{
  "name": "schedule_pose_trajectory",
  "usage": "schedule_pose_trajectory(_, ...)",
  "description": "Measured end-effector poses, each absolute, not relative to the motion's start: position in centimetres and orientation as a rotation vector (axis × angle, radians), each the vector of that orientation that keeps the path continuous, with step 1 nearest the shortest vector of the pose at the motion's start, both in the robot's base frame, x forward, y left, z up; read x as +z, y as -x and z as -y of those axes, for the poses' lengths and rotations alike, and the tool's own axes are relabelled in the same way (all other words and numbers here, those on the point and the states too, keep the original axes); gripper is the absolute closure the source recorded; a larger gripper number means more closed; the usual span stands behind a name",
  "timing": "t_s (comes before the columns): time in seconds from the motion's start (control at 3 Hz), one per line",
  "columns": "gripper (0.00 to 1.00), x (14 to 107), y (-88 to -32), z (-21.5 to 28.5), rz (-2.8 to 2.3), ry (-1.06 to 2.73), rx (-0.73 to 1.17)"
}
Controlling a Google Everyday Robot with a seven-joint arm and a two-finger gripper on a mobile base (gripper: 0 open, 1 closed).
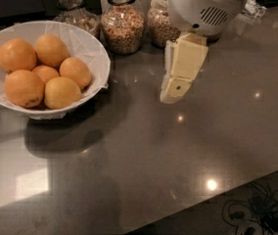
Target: Pick orange from white bowl
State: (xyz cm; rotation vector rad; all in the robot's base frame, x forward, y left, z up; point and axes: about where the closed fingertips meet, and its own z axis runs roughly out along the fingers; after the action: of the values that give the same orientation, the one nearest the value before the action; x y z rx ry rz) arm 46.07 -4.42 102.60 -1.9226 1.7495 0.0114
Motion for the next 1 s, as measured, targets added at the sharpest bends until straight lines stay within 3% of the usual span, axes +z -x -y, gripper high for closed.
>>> schedule_pose_trajectory(0.67, 0.00, 102.5, -45.8, 3.6, -1.729, 1.913, 0.044)
schedule_pose_trajectory(1.0, 0.00, 100.6, -45.8, -0.7, -1.657, 1.902, 0.166)
